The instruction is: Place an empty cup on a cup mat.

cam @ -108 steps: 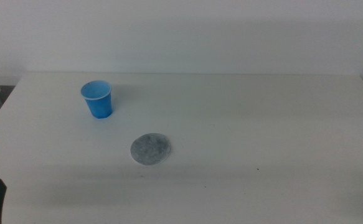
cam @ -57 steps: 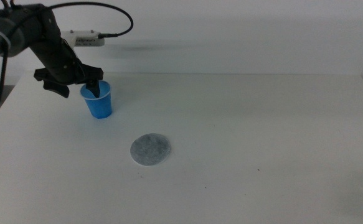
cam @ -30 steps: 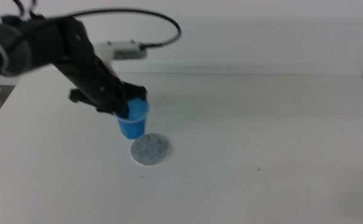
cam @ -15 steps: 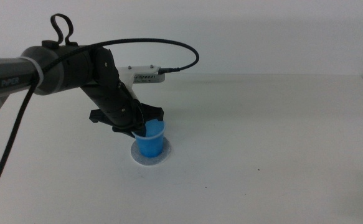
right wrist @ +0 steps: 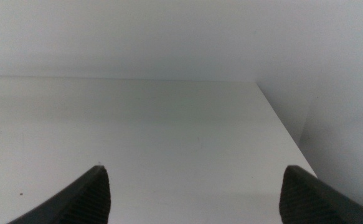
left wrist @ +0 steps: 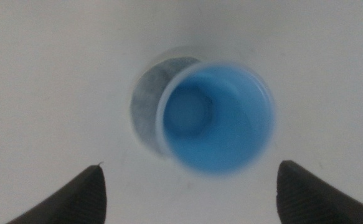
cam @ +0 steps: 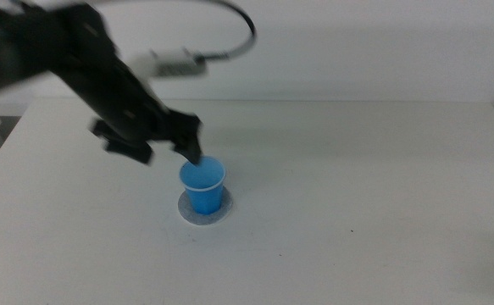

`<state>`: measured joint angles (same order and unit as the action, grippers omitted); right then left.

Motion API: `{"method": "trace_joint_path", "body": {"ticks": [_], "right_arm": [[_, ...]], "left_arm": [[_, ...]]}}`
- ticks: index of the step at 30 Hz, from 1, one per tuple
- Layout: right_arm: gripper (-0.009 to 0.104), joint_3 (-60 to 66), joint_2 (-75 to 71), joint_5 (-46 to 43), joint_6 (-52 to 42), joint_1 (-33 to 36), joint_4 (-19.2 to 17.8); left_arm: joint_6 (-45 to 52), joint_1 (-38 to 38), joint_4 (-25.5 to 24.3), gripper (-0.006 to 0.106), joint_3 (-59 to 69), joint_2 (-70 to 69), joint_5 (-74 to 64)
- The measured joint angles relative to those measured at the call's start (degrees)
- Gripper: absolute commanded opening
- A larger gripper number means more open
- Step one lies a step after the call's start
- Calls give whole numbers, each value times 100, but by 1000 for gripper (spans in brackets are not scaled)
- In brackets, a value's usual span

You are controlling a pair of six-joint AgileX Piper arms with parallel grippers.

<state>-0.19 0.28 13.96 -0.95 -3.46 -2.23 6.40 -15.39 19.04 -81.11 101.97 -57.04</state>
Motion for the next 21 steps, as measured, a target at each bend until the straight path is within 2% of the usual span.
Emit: {"method": "trace_joint_path", "body": {"ticks": [3, 12, 16, 21], "right_arm": [[93, 0, 0, 0, 0, 0, 0], [93, 0, 0, 0, 0, 0, 0], [93, 0, 0, 0, 0, 0, 0], [93, 0, 0, 0, 0, 0, 0]], "left_arm": [[268, 146, -217, 94, -31, -668, -441], [-77, 161, -1580, 94, 232, -2586, -1163], [-430, 189, -1953, 94, 1263, -3630, -47], [-551, 544, -2009, 94, 2990, -5140, 1899]]}}
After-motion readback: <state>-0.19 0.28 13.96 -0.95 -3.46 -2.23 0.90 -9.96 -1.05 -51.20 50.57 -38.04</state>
